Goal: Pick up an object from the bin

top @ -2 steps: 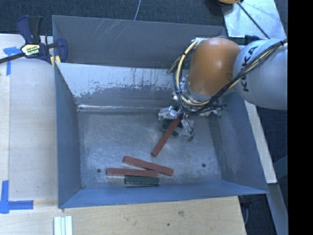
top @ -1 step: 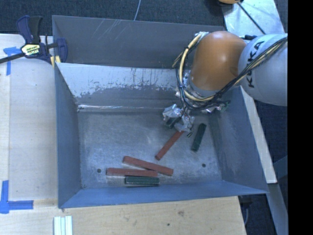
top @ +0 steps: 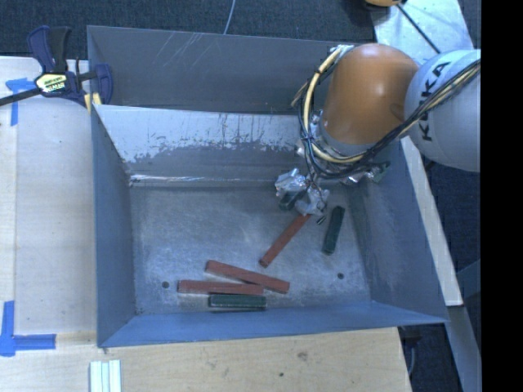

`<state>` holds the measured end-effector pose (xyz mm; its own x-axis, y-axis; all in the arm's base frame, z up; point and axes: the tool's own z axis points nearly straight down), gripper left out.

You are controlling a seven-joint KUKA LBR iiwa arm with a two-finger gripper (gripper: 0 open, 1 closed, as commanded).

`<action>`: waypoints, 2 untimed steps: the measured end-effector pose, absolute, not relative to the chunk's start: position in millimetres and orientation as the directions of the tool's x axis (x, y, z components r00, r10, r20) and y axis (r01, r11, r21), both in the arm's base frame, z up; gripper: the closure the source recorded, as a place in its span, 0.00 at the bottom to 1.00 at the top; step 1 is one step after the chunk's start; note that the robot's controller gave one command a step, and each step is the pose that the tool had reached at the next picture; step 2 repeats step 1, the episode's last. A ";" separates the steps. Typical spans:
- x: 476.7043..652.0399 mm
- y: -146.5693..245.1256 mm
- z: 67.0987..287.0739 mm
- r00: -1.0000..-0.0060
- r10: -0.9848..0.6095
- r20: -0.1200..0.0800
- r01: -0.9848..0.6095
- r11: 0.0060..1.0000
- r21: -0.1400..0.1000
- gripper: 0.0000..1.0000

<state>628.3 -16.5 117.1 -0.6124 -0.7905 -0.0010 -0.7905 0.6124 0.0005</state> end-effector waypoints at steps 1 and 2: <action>629.3 -16.4 139.0 -0.614 -0.790 -0.004 -0.790 0.614 -0.003 1.00; 629.3 -16.4 139.0 -0.614 -0.790 -0.004 -0.790 0.614 -0.003 1.00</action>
Offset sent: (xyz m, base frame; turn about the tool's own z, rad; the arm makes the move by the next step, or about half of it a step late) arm -0.0002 0.0001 0.0394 0.0000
